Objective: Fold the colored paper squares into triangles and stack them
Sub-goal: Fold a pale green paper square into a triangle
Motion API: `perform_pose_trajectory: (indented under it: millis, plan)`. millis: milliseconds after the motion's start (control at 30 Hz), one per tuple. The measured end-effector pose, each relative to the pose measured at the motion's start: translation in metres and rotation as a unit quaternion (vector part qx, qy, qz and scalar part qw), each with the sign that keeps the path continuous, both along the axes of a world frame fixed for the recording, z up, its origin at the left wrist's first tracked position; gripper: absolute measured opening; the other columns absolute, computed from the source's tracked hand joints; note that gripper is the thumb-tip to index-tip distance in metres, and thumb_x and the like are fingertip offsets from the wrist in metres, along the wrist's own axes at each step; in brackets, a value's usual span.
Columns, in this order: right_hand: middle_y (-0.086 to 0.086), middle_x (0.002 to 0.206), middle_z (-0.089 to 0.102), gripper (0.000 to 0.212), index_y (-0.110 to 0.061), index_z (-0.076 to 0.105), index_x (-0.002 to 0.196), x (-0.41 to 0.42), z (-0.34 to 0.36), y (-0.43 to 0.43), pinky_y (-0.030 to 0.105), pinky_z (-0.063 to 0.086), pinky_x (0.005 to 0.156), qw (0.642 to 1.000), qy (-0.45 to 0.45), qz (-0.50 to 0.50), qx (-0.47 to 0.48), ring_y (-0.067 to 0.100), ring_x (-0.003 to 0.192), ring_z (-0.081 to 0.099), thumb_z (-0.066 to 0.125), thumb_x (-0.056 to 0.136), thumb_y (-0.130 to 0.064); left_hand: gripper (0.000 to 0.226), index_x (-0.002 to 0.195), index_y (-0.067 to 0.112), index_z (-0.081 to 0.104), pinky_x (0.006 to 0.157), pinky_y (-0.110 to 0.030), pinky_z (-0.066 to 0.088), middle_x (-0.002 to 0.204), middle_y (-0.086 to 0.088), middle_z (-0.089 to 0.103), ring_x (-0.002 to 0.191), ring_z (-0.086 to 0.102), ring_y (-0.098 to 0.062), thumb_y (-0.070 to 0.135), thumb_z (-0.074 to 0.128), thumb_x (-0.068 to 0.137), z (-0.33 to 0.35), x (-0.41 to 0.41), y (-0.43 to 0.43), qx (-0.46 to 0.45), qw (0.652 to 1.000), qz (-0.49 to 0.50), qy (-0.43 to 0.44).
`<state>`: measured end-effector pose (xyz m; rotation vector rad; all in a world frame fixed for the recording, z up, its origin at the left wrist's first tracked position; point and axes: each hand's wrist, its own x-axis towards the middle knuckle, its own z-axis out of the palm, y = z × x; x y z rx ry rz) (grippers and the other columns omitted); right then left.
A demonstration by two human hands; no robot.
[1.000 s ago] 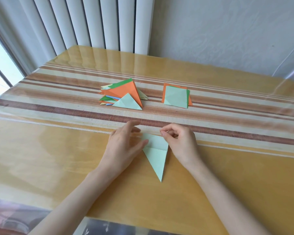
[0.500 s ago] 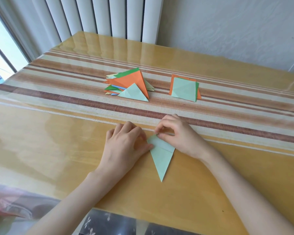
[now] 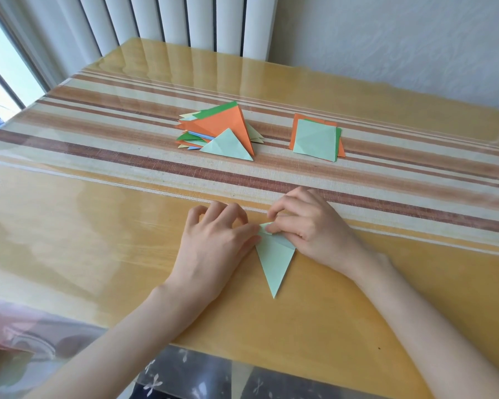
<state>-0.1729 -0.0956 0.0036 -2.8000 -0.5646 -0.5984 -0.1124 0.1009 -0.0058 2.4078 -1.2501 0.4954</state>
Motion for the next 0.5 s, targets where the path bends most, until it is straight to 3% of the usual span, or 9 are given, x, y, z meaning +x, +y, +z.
perform_pose_trajectory:
  millis: [167,367,500]
  plan:
    - [0.003,0.093,0.067,0.015,-0.013,0.076,0.092,-0.006,0.001,0.001,0.034,0.039,0.077,0.998,0.001,0.0,-0.06,0.021,0.097,0.048,0.062,0.087,-0.012,0.029,0.085,0.025,0.076,0.073,-0.037,0.04,0.083,0.002,0.062,0.073,0.058,-0.027,0.035,0.049,0.088,-0.001,0.001,0.001,-0.001,1.0,0.0,-0.03]
    - [0.003,0.1,0.064,0.049,-0.015,0.069,0.118,-0.017,-0.001,0.009,0.033,0.033,0.085,0.996,0.021,-0.053,-0.07,0.022,0.096,0.047,0.036,0.084,0.0,0.028,0.092,0.022,0.074,0.072,-0.036,0.034,0.085,0.0,0.061,0.073,0.056,-0.025,0.033,0.049,0.09,-0.001,-0.001,0.003,0.008,0.999,-0.011,-0.037]
    - [0.006,0.1,0.064,0.056,-0.019,0.07,0.117,-0.018,-0.004,0.007,0.036,0.032,0.086,0.991,0.003,-0.089,-0.099,0.024,0.1,0.045,0.036,0.079,0.005,0.029,0.088,0.021,0.075,0.074,-0.035,0.034,0.083,0.0,0.062,0.072,0.057,-0.026,0.032,0.048,0.09,0.002,-0.002,0.002,0.03,0.998,-0.006,-0.046]
